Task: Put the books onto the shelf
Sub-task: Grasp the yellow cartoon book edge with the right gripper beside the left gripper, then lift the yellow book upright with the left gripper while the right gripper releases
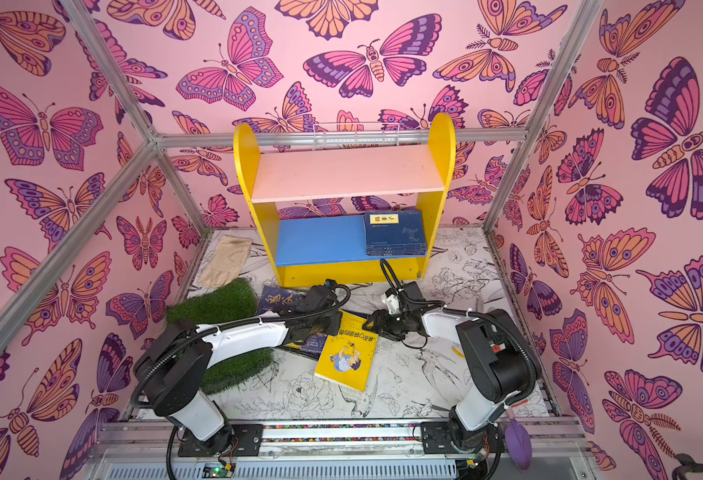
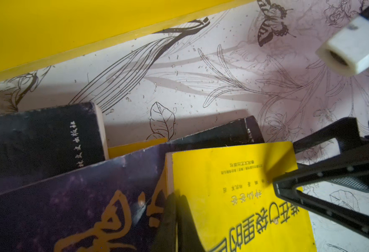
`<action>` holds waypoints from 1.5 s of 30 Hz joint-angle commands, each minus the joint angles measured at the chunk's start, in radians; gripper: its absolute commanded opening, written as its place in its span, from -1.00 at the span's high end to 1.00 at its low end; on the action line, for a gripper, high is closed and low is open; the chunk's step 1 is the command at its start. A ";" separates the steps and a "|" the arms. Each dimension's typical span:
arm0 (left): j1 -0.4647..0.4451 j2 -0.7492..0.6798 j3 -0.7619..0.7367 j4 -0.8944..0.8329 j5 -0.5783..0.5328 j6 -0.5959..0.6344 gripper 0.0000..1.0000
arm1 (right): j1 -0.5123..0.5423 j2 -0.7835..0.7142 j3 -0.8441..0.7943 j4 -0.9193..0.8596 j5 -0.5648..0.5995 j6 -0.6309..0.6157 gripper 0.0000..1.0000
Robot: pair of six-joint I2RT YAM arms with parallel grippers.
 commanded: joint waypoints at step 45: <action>0.223 -0.605 -0.421 0.558 0.452 -0.353 -0.99 | -0.093 -0.594 -0.085 0.710 0.123 0.451 1.00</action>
